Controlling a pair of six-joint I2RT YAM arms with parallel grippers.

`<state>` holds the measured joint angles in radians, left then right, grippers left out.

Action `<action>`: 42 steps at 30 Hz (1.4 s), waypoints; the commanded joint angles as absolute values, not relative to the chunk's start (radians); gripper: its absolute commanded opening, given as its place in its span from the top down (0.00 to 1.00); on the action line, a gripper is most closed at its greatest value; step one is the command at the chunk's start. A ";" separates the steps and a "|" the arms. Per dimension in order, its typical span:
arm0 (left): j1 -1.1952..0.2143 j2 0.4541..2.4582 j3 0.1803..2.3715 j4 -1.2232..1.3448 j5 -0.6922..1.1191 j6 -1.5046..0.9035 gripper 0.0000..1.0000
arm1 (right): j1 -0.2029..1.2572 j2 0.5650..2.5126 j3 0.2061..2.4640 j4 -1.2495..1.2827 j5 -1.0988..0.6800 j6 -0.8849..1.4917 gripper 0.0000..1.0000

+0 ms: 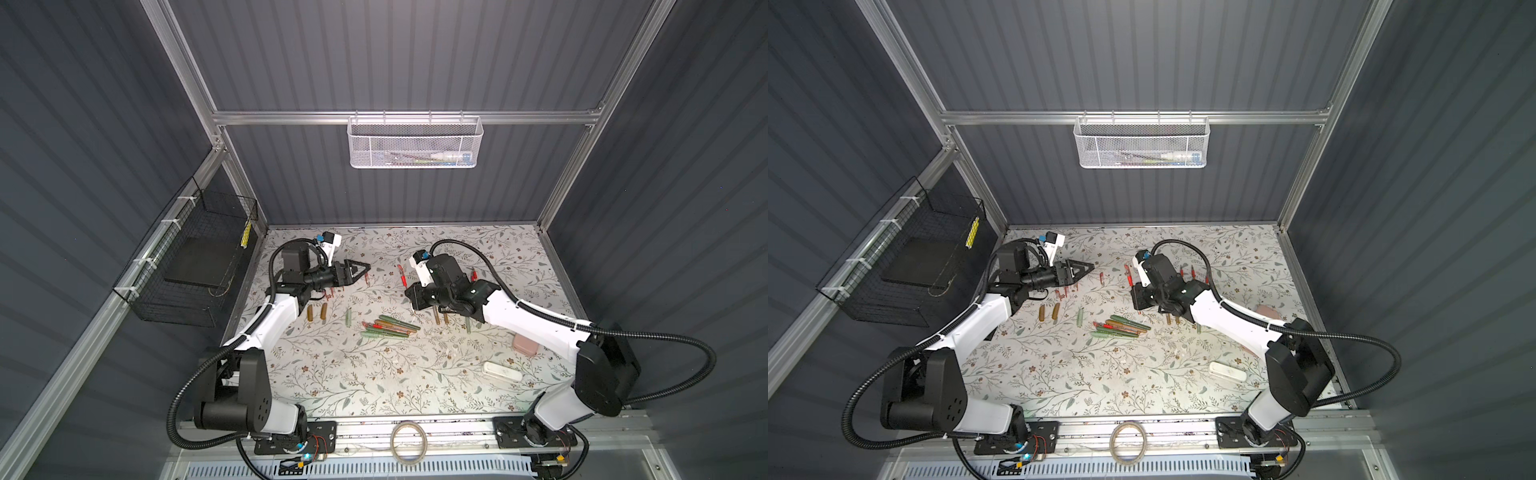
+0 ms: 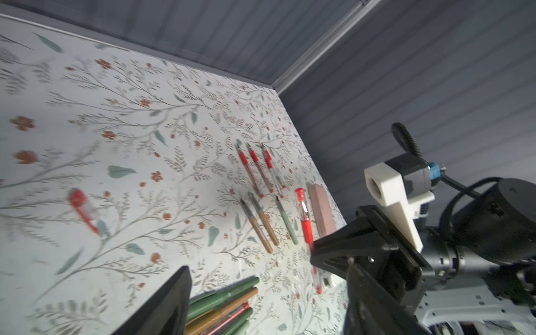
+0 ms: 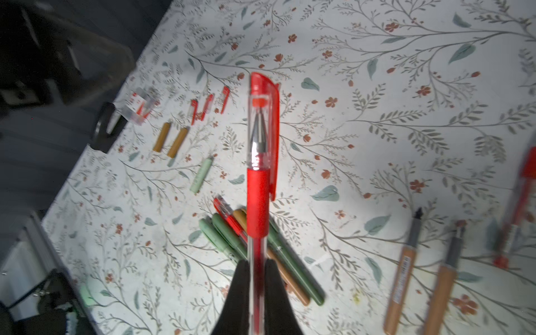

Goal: Remove pen caps from pens
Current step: Pick up the pen from the center of the table, then open the pen cap on the pen.

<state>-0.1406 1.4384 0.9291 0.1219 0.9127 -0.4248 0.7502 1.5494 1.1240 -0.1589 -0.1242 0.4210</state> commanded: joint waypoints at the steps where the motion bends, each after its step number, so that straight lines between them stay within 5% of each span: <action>1: -0.174 1.432 0.892 0.218 0.983 -0.437 0.19 | 0.768 1.532 1.078 0.008 -0.184 0.524 1.00; 17: -0.221 1.494 0.903 0.252 0.942 -0.470 0.49 | 0.852 1.654 1.132 0.095 -0.223 0.611 1.00; 26: -0.224 1.525 0.943 0.181 0.881 -0.460 0.75 | 0.885 1.695 1.211 -0.009 -0.157 0.597 1.00; 40: -0.229 1.515 0.951 0.147 0.849 -0.446 0.86 | 0.896 1.710 1.229 -0.046 -0.122 0.585 1.00; 42: -0.229 1.513 0.962 0.128 0.849 -0.446 0.96 | 0.895 1.700 1.222 -0.040 -0.113 0.586 1.00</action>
